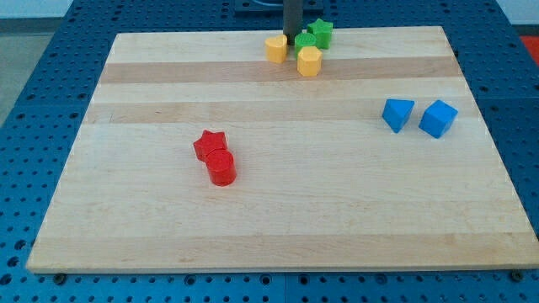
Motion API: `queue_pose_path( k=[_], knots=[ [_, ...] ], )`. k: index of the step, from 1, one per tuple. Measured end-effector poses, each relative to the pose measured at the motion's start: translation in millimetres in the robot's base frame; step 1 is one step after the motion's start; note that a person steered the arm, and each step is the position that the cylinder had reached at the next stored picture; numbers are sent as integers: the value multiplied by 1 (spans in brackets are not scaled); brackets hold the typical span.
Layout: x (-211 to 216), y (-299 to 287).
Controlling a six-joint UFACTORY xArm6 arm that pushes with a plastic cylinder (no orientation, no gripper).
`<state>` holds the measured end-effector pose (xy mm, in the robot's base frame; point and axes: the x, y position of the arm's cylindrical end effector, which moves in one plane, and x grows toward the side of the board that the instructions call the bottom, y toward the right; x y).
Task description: Place green star on top of blue triangle
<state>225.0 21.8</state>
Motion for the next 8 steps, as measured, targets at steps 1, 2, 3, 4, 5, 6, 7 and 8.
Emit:
queue_pose_path(
  k=[1, 2, 3, 4, 5, 6, 7, 8],
  knots=[
    [-3, -7],
    [-27, -22],
    [-33, -26],
    [-32, -10],
    [-32, 16],
    [-32, 30],
    [-33, 36],
    [-32, 42]
  ],
)
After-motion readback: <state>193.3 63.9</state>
